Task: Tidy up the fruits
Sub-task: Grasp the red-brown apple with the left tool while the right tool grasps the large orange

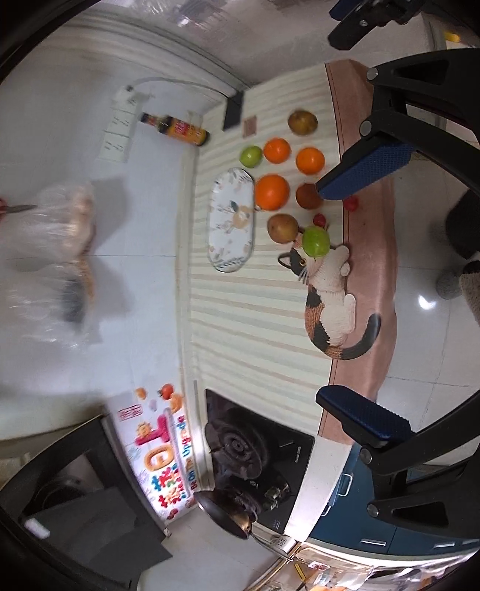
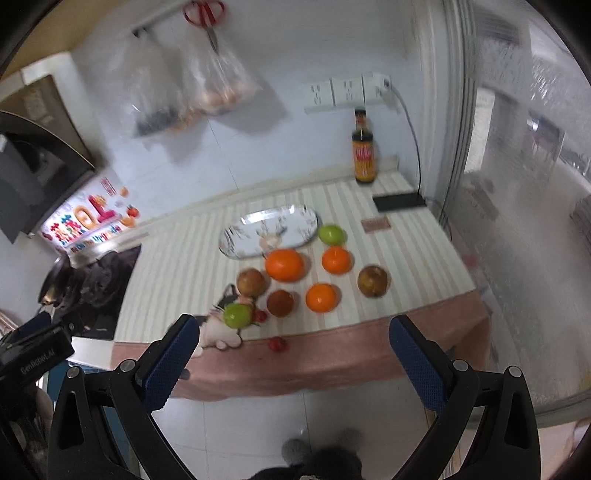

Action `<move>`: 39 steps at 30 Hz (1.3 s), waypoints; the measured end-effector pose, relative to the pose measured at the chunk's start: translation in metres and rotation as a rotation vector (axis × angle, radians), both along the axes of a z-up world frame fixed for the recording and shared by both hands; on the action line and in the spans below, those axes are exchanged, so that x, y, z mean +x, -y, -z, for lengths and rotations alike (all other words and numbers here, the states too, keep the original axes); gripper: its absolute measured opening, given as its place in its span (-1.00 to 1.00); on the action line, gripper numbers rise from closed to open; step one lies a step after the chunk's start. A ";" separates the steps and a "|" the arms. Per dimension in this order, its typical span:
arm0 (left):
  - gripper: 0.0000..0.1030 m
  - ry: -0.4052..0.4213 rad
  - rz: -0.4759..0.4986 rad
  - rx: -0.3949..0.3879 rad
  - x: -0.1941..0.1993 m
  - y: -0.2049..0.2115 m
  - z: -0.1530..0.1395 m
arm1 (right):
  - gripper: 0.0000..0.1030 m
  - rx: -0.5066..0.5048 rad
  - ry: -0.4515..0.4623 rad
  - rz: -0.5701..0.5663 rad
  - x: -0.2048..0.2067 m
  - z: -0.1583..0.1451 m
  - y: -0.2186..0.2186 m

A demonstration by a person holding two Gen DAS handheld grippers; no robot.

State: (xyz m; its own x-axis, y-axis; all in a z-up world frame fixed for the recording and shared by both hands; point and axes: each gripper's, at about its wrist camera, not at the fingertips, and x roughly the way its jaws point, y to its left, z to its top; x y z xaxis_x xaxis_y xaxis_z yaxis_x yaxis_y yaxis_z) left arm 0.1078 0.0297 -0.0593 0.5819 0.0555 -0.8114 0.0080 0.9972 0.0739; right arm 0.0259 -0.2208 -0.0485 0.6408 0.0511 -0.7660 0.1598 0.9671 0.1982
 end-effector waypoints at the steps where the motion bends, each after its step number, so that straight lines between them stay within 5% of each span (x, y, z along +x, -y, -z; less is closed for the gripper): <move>1: 1.00 -0.020 0.000 -0.004 0.009 0.002 0.007 | 1.00 0.005 -0.024 0.001 0.011 0.010 0.002; 8: 1.00 -0.217 -0.015 -0.021 0.100 0.023 0.083 | 1.00 0.079 -0.176 -0.028 0.106 0.092 0.027; 16: 0.99 -0.435 -0.110 0.006 0.175 0.036 0.166 | 1.00 0.251 -0.397 -0.152 0.265 0.202 0.031; 22: 0.99 -0.587 -0.156 -0.049 0.205 0.038 0.213 | 0.93 0.220 -0.563 -0.231 0.351 0.280 0.004; 24: 0.99 -0.624 -0.165 -0.084 0.213 0.039 0.224 | 0.72 0.218 -0.624 -0.257 0.363 0.301 -0.003; 36: 0.93 -0.759 -0.194 -0.388 0.253 0.046 0.273 | 0.70 0.295 -0.686 -0.282 0.354 0.315 0.014; 39: 0.68 -0.802 -0.190 -0.421 0.256 0.045 0.287 | 0.70 0.270 -0.690 -0.289 0.351 0.313 0.012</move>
